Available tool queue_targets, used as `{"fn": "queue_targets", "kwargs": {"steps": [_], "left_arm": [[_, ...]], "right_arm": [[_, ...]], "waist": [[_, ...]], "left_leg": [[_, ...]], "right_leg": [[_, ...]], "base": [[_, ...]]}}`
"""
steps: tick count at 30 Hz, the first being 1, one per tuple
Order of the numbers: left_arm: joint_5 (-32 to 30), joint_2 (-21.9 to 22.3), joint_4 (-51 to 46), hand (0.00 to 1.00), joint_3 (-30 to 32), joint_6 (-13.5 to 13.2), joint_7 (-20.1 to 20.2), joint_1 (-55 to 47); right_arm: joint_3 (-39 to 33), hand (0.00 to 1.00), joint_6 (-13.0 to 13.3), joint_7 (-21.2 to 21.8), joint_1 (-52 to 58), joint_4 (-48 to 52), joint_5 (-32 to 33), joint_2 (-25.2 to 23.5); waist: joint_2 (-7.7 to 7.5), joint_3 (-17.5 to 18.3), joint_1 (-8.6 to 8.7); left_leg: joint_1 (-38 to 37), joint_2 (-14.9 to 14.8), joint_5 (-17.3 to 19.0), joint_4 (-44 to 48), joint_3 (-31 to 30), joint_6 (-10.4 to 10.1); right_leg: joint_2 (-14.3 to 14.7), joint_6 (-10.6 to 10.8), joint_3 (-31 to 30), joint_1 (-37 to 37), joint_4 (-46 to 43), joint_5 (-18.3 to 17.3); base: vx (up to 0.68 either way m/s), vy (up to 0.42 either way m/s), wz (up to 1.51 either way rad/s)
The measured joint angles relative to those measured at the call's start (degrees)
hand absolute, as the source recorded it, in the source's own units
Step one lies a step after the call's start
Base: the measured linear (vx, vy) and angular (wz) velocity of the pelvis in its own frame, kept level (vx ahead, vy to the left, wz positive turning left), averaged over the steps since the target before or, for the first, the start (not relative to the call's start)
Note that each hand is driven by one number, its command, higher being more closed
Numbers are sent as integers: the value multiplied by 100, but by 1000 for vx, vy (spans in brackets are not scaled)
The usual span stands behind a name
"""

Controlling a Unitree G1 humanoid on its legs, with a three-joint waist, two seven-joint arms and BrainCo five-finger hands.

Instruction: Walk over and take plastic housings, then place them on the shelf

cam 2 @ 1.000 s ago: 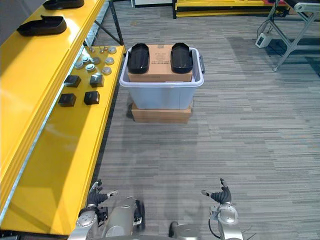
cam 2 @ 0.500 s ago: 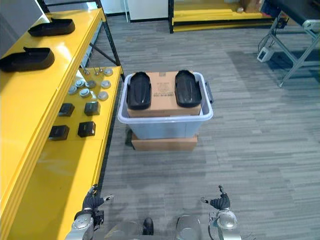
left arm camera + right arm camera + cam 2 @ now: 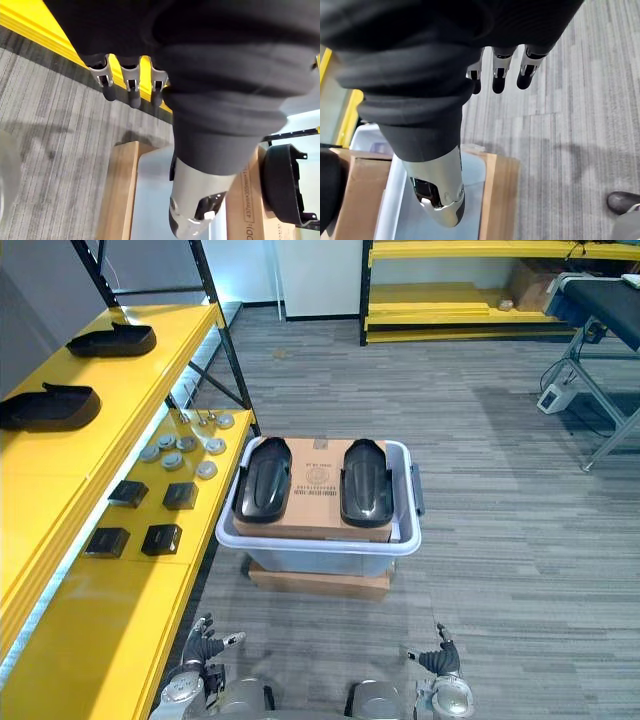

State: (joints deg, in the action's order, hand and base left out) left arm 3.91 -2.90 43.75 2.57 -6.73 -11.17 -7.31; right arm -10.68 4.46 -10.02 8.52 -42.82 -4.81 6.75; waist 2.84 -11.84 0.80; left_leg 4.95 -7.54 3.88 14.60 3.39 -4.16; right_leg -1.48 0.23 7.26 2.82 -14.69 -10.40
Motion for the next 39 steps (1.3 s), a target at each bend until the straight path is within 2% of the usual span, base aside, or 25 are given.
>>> {"fn": "queue_targets", "kwargs": {"steps": [1, 4, 8, 11, 16, 20, 28, 32, 35, 37, 39], "left_arm": [[3, -60, 7, 0, -25, -5, -1, 10], [1, -125, 12, 0, -68, -3, 3, -1], [-1, -231, 34, 0, -81, -3, 3, -41], [-2, -292, 53, 0, -79, -1, 3, -69], [-18, -305, 52, 0, -71, 3, 25, -316], [-72, -310, -2, 0, -73, 3, 117, -410], [-234, -346, -156, 0, -92, -9, 128, -446], [-235, -367, -161, 0, -127, -18, 237, -540], [-236, -427, -160, 0, -252, -20, 244, -586], [-233, -432, -161, 0, -321, -34, 244, -542], [-232, -431, -161, 0, -389, -44, 244, -538]], "right_arm": [[0, 0, 2, 1, 35, -17, 0, -38], [-11, 0, 7, -4, 51, -24, 11, -52], [-64, 0, 11, -6, 43, -33, 107, -59], [-399, 0, 12, -78, 76, 231, 250, -49], [-997, 0, 59, -356, 347, 1734, 375, 148], [-1358, 0, 99, -494, 541, 2834, 272, 182], [-1422, 0, 135, -668, 208, 3904, -398, 531], [-1326, 0, 140, -736, -158, 3928, -702, 904], [-993, 0, 144, -755, -491, 3578, -732, 1181], [-693, 0, 134, -750, -905, 2964, -754, 1376], [-575, 0, 91, -724, -1170, 2649, -755, 1412]], "waist": [[-103, 41, -1], [-201, 86, 6], [-180, 107, 10], [-136, 187, 20], [-156, 307, 155], [-214, 446, 155], [-219, 457, 161], [-196, 480, 151], [-195, 483, 151], [-171, 491, 141], [-135, 493, 100]], "left_leg": [[-42, 81, 0, -110, 49, 7], [-201, 264, -71, -420, 177, 114], [-505, 383, -241, -923, 273, 177], [-589, 438, -461, -1366, 274, 164], [-780, 426, -565, -1760, 327, 142], [-805, 429, -565, -1847, 383, 142], [-816, 438, -565, -1860, 380, 144], [-732, 469, -605, -1865, 293, 198], [-724, 500, -648, -1903, 209, 211], [-647, 529, -758, -2002, 98, 234], [-584, 546, -782, -2001, 68, 250]], "right_leg": [[-97, 47, -48, 6, 69, 11], [-271, 124, -147, 28, 192, 30], [-353, 170, -238, 85, 310, 27], [-334, 176, -254, -23, 389, 25], [-279, 184, -350, -19, 454, 34], [-269, 198, -410, -11, 493, 51], [-278, 241, -432, -2, 519, 95], [-299, 259, -380, -11, 615, 155], [-324, 263, -300, -15, 649, 158], [-335, 273, -239, -65, 688, 169], [-347, 280, -219, -111, 700, 192]], "base": [[162, 106, -20], [96, 108, -12], [23, 40, -8], [-3, 0, -1], [30, -13, -8], [86, -10, -7], [14, -1, -1], [-54, 5, 9], [-49, 6, 13], [-46, -2, 21], [-31, 9, 14]]}}
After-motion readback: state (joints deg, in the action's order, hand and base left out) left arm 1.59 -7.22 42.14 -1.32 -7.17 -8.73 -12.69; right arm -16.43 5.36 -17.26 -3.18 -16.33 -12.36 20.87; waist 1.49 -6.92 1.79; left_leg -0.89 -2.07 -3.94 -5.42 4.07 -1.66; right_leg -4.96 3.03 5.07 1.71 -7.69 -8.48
